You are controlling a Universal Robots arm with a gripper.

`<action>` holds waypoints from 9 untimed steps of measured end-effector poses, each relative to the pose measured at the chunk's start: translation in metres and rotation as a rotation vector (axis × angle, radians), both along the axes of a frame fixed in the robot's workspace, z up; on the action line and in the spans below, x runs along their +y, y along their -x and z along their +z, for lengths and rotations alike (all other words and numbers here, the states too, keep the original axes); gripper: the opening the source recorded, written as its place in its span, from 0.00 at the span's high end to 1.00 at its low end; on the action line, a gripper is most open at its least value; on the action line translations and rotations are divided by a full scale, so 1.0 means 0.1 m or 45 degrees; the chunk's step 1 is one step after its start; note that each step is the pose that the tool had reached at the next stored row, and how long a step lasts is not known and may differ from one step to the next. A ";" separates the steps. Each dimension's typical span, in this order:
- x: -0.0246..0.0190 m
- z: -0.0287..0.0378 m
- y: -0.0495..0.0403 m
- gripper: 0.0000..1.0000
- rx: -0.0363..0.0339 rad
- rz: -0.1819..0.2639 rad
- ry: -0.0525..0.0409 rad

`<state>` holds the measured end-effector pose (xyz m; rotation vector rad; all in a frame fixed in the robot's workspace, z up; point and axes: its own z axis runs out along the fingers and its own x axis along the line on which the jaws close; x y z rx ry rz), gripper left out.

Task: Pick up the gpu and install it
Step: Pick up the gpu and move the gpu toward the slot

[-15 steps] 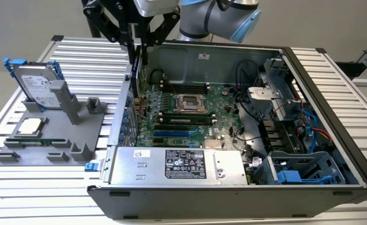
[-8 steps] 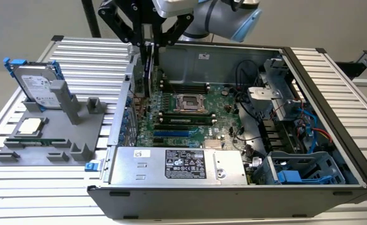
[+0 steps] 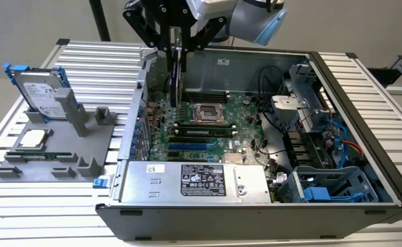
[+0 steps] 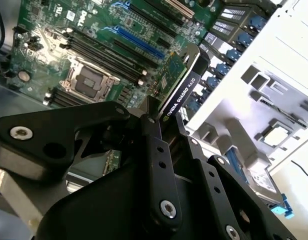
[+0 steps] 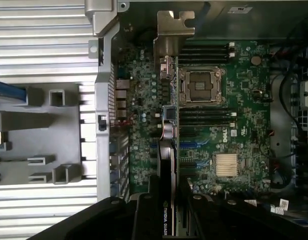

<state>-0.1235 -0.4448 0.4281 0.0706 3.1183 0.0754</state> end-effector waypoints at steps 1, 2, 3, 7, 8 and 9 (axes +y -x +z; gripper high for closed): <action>0.000 0.000 -0.024 1.00 0.0000 0.000 0.000; 0.000 0.000 -0.047 1.00 -0.0001 0.000 0.000; 0.000 0.000 -0.070 1.00 0.0000 0.000 0.000; 0.000 0.000 -0.165 1.00 -0.0001 0.000 0.000; 0.000 0.000 -0.191 1.00 0.0000 0.000 0.000; 0.000 0.000 -0.216 1.00 -0.0001 0.000 0.000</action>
